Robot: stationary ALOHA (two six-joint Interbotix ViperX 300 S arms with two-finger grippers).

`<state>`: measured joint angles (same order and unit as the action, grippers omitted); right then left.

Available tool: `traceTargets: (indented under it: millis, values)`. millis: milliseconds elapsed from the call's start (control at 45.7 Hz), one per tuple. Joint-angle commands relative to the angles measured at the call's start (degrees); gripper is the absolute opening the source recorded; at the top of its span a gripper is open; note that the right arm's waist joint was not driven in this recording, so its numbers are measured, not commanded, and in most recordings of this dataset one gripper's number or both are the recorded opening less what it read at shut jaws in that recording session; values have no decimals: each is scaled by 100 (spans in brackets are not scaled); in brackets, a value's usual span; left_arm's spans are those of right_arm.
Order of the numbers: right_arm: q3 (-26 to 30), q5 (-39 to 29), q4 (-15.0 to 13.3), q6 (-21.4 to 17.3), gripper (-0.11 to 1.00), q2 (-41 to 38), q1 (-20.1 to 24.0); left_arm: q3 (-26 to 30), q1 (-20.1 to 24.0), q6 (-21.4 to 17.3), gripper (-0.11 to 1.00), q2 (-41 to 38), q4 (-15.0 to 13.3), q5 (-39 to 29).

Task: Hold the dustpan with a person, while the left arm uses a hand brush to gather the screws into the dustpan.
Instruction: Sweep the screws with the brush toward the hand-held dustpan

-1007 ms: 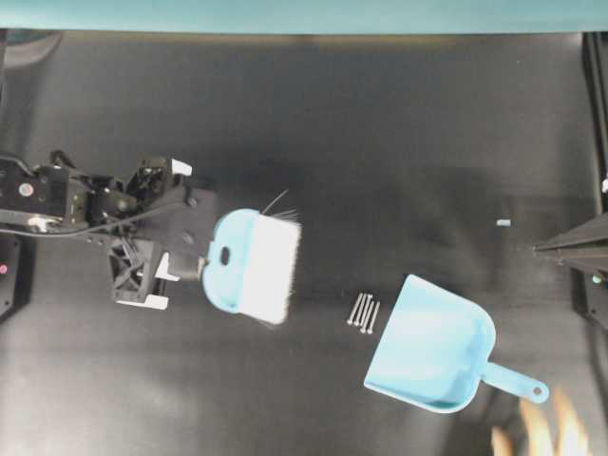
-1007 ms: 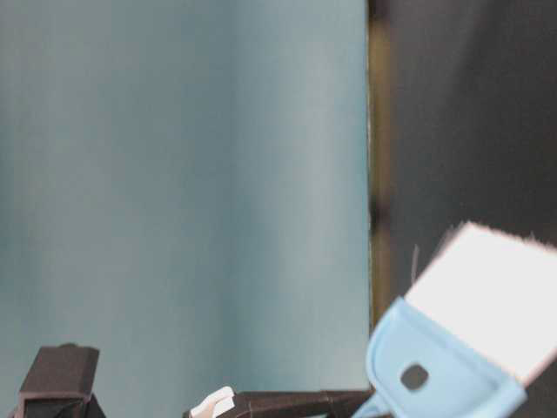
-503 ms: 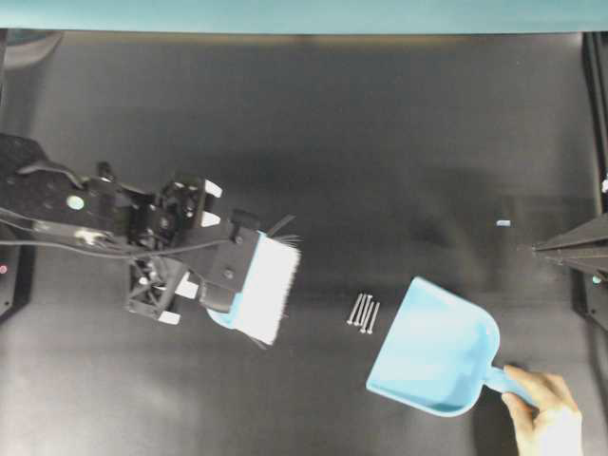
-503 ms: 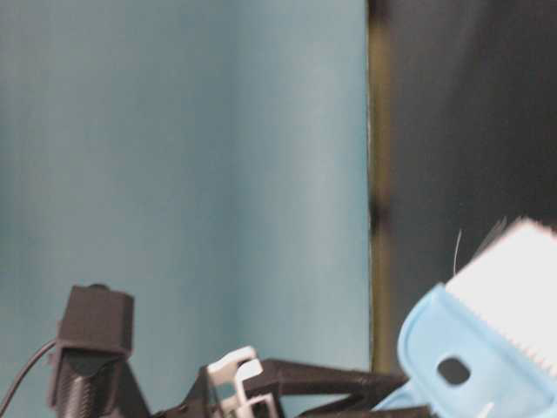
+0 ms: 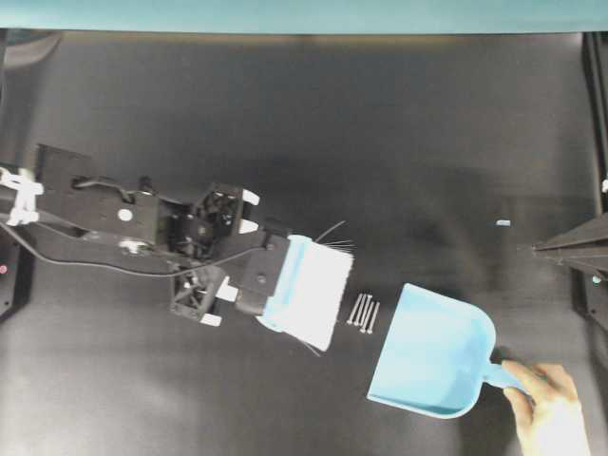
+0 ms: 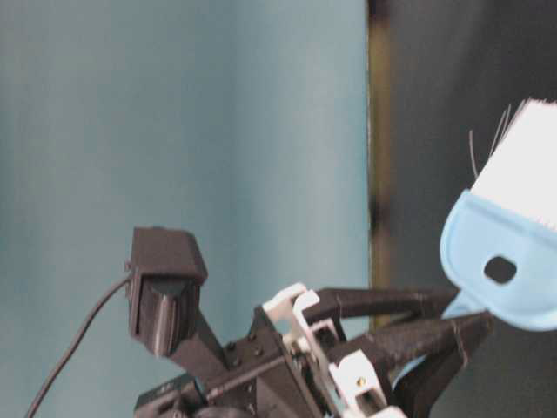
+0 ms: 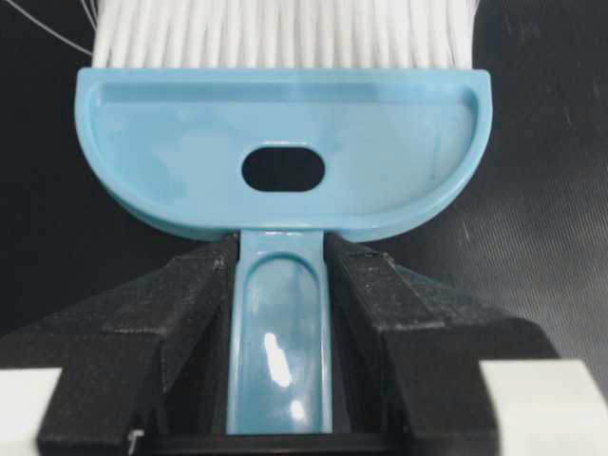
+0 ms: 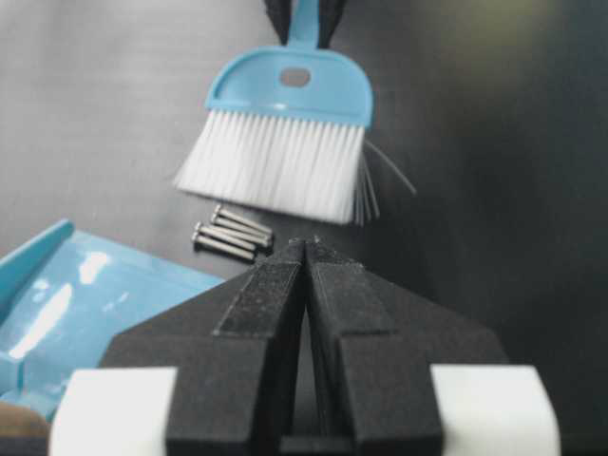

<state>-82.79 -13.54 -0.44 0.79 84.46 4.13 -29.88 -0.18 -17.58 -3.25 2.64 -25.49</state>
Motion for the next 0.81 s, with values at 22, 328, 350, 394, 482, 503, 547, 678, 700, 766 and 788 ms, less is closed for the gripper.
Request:
traceTargets:
  millis: [22,328,350,394,482,503,547,678,700,766,788]
  values:
    - [26,62,-9,35,0,-26,0,316,-26,-18,30,-158,9,97]
    - [26,53,0,35,0,-18,0,993,-176,-114,30,-694,9,132]
    - [26,53,-9,35,0,-18,0,1028,-185,-114,30,-721,9,141]
    - [26,53,0,35,0,-18,0,1107,-202,-123,31,-782,0,185]
    - [26,53,0,35,0,-18,0,1204,-220,-123,30,-879,0,281]
    - [26,53,0,35,0,-18,0,1239,-220,-123,31,-914,0,325]
    - [26,53,-9,35,0,-18,0,1301,-220,-123,30,-976,9,387]
    - [26,53,-9,35,0,-18,0,1608,-229,-141,30,-1204,9,431]
    - [26,62,0,35,0,-18,0,1652,-229,-149,30,-1239,0,439]
    - [26,53,-9,35,0,-18,0,1811,-229,-149,30,-1327,0,457]
    - [26,53,-9,35,0,-9,0,1863,-229,-149,30,-1362,9,448]
